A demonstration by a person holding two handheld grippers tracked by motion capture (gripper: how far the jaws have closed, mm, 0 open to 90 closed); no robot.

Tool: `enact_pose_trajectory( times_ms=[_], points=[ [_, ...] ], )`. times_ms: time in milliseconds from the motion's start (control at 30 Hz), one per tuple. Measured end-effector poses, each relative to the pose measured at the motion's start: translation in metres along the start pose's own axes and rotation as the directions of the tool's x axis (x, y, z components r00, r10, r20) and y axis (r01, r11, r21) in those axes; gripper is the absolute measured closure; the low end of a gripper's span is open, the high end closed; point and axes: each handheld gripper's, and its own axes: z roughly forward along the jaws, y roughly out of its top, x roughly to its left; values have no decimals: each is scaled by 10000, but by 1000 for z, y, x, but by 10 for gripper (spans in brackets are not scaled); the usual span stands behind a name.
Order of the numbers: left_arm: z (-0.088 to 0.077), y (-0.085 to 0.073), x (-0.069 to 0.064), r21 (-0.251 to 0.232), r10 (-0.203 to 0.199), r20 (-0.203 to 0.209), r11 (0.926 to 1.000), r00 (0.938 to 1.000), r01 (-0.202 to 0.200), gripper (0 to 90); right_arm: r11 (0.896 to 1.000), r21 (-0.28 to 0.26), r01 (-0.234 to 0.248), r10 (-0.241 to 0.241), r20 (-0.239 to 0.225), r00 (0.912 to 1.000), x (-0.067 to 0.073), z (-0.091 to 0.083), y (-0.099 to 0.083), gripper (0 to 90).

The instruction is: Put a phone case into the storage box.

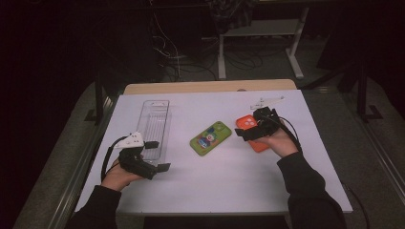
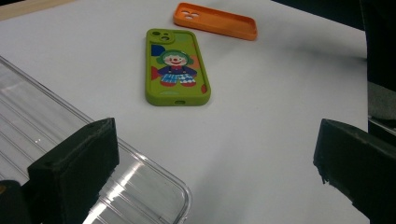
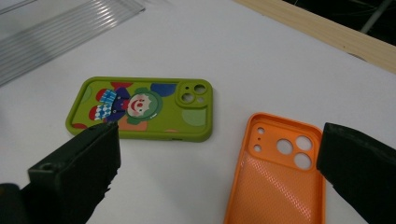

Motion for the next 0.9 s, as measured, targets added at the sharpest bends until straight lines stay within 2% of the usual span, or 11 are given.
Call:
enact_pose_trajectory(
  times_ms=[300,467,667,900],
  points=[
    [1,-1,0,-24,-14,18,10000,10000,14,0,10000,-18,16,-15,331,9994,-7,9,10,0],
    [2,-1,0,-58,-97,38,9999,9999,97,0,9996,-147,-241,249,541,9982,-16,12,21,0],
    [2,-1,0,-59,-77,40,10000,10000,77,0,9987,-145,-479,489,793,9957,-23,14,26,0],
    [2,-2,0,-4,-126,63,9999,9999,126,0,9946,136,-1030,1003,1351,9858,-39,16,22,0]
  ],
)
